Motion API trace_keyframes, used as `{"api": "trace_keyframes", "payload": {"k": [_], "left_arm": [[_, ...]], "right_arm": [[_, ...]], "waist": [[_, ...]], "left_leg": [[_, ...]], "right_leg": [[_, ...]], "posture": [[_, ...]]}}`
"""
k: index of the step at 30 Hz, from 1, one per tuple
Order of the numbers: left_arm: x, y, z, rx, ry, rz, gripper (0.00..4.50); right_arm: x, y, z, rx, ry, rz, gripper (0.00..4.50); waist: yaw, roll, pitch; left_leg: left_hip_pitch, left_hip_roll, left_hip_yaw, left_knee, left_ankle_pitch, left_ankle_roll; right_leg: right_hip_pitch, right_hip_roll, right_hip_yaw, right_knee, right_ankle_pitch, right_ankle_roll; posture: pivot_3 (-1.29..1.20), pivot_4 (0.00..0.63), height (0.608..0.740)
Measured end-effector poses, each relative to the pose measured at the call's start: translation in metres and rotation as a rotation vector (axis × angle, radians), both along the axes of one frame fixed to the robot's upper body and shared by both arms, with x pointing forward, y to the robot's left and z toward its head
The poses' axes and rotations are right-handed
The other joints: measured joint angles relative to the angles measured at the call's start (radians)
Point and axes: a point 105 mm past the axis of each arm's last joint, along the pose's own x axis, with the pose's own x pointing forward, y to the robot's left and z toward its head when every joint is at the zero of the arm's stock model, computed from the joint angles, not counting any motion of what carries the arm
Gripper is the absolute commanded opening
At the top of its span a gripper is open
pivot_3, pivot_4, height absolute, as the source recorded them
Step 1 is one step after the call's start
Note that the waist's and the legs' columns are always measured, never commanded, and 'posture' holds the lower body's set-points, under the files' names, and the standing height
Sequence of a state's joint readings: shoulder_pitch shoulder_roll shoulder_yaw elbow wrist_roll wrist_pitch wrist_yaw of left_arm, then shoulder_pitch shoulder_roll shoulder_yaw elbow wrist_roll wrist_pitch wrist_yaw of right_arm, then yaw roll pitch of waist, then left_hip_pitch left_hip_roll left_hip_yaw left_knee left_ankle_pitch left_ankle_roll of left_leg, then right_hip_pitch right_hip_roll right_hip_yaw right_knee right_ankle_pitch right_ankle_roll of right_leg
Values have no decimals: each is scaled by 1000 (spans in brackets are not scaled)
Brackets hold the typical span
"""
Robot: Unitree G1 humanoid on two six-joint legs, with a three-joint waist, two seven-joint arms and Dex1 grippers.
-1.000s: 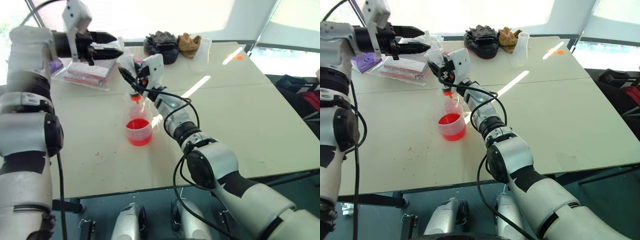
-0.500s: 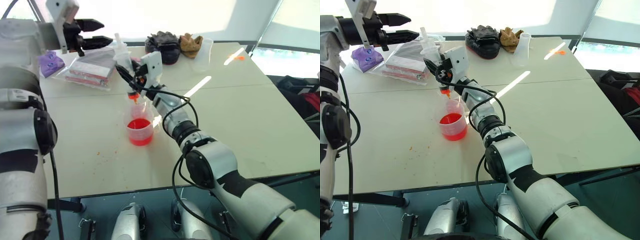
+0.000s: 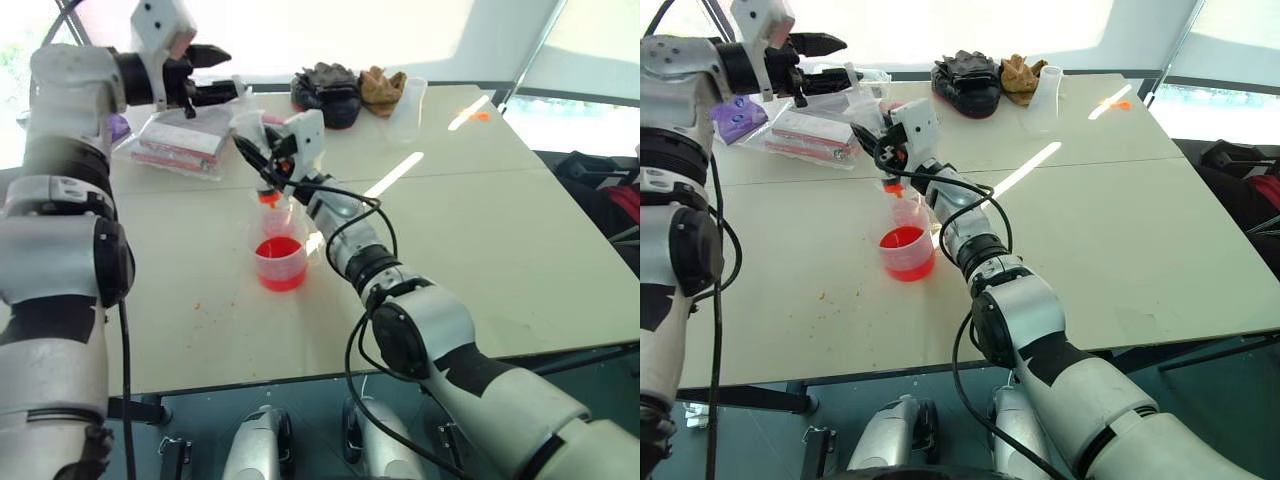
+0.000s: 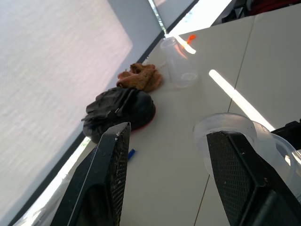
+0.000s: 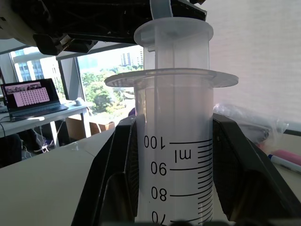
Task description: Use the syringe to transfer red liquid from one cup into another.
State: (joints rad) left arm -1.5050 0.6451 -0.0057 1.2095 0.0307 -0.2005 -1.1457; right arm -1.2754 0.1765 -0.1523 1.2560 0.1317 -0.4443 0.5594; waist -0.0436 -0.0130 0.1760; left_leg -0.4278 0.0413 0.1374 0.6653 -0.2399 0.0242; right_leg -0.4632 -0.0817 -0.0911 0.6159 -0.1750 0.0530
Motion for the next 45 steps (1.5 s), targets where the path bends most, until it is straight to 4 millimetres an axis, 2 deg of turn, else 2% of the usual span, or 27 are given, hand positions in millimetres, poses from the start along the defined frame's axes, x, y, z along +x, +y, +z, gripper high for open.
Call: {"api": "trace_keyframes", "payload": {"k": [11, 31, 45], "left_arm": [[0, -9, -6, 70, -17, -30, 2585], [-6, -5, -18, 141, 66, -75, 2585], [-8, -4, -15, 120, 75, -85, 2585]], "right_arm": [[2, -3, -5, -5, 10, -13, 1476], [-1, 1, -6, -22, 5, -1, 1476], [1, -2, -5, -9, 7, -12, 1476]], "waist": [[-4, 0, 0], [-3, 0, 0], [-2, 0, 0]], "left_leg": [[0, 0, 0, 0, 0, 0], [0, 0, 0, 0, -1, 1], [0, 0, 0, 0, 0, 1]], "right_leg": [[-1, 0, 0, 0, 0, 0], [0, 0, 0, 0, 0, 0], [0, 0, 0, 0, 0, 0]], "posture": [[0, 150, 740], [0, 150, 740], [0, 150, 740]]}}
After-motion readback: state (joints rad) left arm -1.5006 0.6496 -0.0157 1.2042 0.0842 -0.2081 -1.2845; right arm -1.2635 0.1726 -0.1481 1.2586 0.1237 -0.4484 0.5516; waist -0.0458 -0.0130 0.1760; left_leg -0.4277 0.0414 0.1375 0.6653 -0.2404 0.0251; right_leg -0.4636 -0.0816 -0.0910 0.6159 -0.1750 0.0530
